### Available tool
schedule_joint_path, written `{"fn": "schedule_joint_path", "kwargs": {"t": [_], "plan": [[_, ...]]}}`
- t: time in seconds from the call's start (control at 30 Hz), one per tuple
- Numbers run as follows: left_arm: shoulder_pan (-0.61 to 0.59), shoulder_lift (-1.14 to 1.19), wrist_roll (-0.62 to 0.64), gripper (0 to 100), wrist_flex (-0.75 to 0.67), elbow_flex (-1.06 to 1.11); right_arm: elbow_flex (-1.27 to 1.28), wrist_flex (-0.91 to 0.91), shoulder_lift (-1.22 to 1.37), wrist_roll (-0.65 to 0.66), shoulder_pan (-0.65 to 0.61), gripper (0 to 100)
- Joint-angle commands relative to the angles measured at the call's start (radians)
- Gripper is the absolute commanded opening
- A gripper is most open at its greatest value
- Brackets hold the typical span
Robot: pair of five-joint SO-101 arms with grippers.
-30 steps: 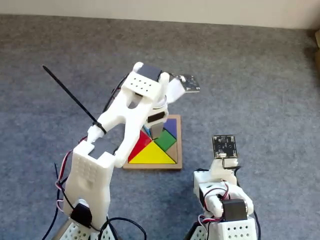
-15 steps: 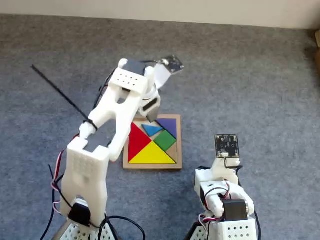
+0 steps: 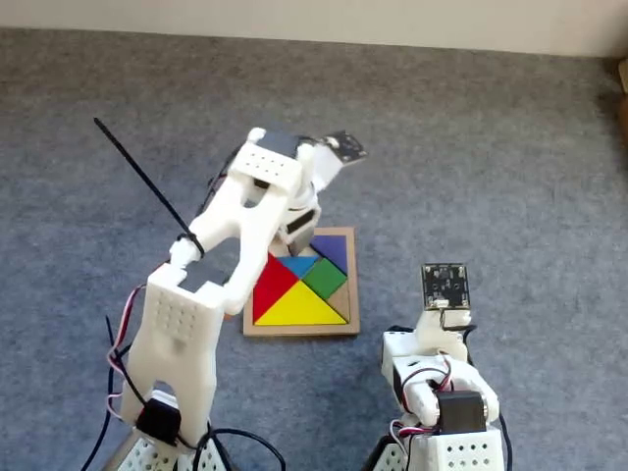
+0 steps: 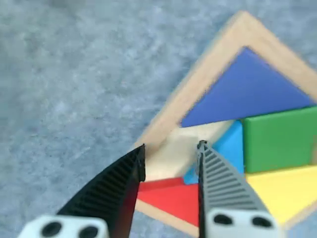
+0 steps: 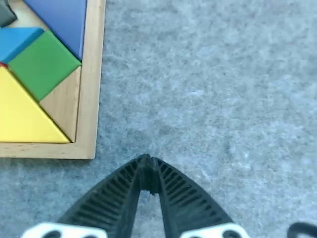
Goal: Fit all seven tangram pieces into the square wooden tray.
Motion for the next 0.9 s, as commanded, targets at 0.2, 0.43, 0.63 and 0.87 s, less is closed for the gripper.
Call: {"fn": "schedule_joint_path", "kwargs": {"t": [0.2,0.43,0.63,0.87], "plan": [[0.051,-0.154,0.055,16,0.044,-0.025,0.148,-0.031,-0.018,-0.002,0.013,0.6],[-0.031,-0.302,0.057,16,0.152,-0.024,0.148,-0.031,-0.018,-0.002,0.013,0.6],[-0.147,-0.441,0.054,16,0.267,0.022,0.148,-0.031,-0.018,-0.002,0.013,0.6],[-0.229,-0.751,-0.115,16,0.265,0.358,0.148,-0.031,-0.018,-0.002,0.013,0.6]]}}
